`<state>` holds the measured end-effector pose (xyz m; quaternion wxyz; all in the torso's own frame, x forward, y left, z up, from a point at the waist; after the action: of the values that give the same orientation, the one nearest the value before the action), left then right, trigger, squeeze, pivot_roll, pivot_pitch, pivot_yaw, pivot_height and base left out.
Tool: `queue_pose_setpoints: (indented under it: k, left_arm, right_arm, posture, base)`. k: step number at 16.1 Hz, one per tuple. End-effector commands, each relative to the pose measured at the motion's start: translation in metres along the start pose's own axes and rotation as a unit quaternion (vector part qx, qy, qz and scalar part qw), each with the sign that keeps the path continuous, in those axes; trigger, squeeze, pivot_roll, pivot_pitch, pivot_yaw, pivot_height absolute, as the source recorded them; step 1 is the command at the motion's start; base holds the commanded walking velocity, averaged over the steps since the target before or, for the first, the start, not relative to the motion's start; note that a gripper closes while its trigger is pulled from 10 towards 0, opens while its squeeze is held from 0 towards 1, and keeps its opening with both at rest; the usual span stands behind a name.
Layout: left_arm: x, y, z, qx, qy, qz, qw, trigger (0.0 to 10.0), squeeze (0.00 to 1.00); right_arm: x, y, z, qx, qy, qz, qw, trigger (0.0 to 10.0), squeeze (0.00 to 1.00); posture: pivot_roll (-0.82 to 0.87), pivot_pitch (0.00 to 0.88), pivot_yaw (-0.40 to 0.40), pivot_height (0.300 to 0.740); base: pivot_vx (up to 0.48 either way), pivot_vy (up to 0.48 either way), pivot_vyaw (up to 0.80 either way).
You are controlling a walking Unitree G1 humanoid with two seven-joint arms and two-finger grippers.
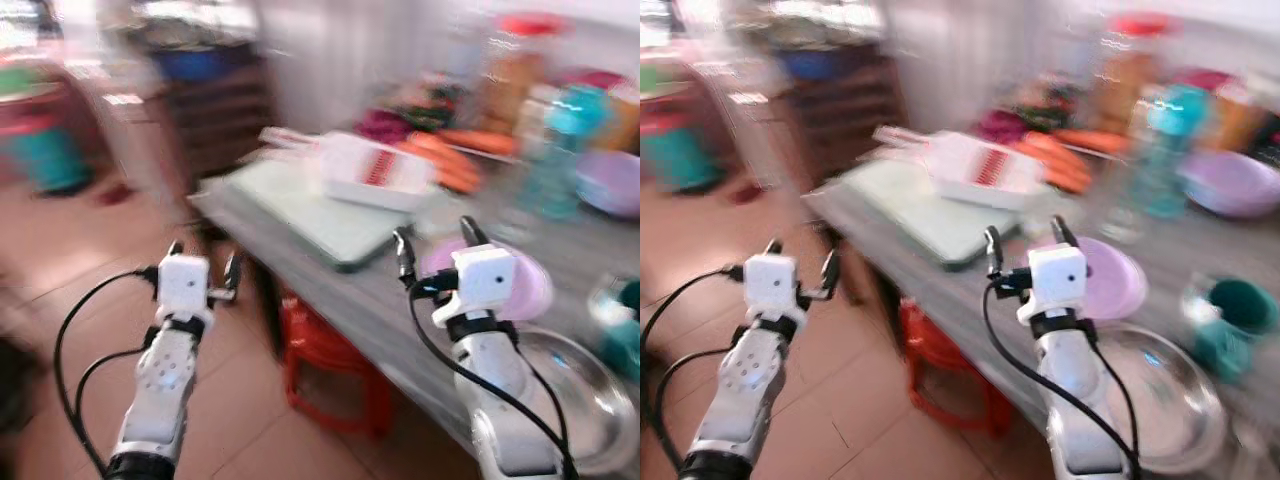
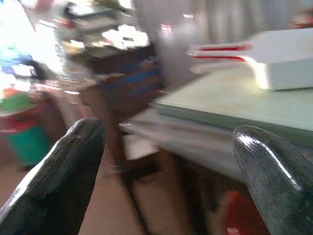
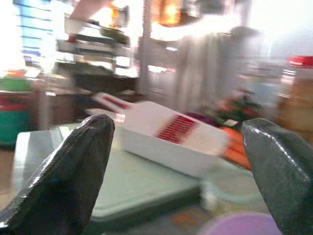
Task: Setting the table
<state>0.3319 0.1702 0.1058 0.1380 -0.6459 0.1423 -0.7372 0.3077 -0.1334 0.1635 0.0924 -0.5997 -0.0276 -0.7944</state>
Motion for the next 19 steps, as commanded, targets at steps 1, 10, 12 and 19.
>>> queue_pose_setpoints:
  k: [1,10,12,19]
  left_arm:
    - [0.001,-0.006,0.001,0.019,0.002,0.016,1.000,10.0,0.00]
    - [-0.016,-0.015,0.002,0.053,-0.044,0.026,0.997,10.0,0.00]
    - [-0.022,-0.020,0.002,0.073,-0.051,0.034,0.995,10.0,0.00]
    - [-0.062,-0.014,-0.009,0.051,-0.134,0.028,0.989,10.0,0.00]
  right_arm:
    - [0.000,0.001,0.000,0.004,0.001,-0.003,1.000,10.0,0.00]
    - [-0.004,-0.010,0.004,0.038,-0.007,0.000,0.999,10.0,0.00]
    - [-0.005,-0.013,0.005,0.047,-0.009,0.000,0.999,10.0,0.00]
    - [-0.025,-0.008,0.004,0.041,-0.036,0.008,0.998,10.0,0.00]
  posture:
    - [0.05,0.000,0.080,0.740]
    - [0.04,0.000,0.050,0.740]
    - [0.05,0.000,0.044,0.740]
    - [0.05,0.000,0.040,0.740]
  base:
    - [0.000,0.000,0.79]
    - [0.000,0.000,0.79]
    - [0.000,0.000,0.79]
    - [0.000,0.000,0.79]
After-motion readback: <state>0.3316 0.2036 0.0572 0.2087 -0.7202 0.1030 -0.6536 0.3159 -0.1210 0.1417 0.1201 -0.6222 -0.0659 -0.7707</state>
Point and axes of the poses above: a point about 5 cm out from each wrist's last joint towards the gripper, its own z axis pointing out of the wrist towards the gripper, its own x axis along the axis of the wrist's last joint, y = z × x, the point moved 4 cm from there along z, pointing out of the wrist towards the gripper, and after that the axes turned 13 degrees about z, right-handed, at the moved point
